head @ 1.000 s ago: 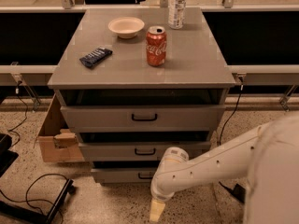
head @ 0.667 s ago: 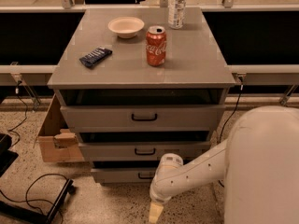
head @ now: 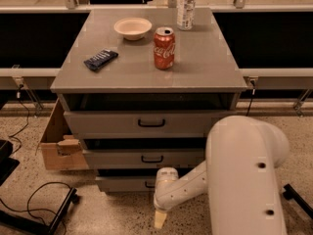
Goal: Open bottom drawer
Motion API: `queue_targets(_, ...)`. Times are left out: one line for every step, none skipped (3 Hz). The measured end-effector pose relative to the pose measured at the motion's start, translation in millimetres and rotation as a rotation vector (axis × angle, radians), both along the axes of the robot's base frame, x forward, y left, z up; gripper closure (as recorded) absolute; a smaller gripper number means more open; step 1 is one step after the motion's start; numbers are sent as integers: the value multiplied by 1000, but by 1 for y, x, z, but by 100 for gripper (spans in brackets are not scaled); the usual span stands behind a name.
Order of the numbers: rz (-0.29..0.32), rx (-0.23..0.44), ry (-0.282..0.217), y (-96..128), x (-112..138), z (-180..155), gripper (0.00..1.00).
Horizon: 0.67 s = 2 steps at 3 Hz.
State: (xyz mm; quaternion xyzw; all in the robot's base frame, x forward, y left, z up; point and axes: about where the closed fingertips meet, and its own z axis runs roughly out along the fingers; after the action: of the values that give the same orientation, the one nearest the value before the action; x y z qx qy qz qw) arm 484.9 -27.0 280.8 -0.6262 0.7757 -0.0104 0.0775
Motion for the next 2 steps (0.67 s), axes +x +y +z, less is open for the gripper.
queue_targets(23, -48, -32, 1, 36, -38, 0)
queue_targets(15, -50, -38, 1, 44, -42, 0)
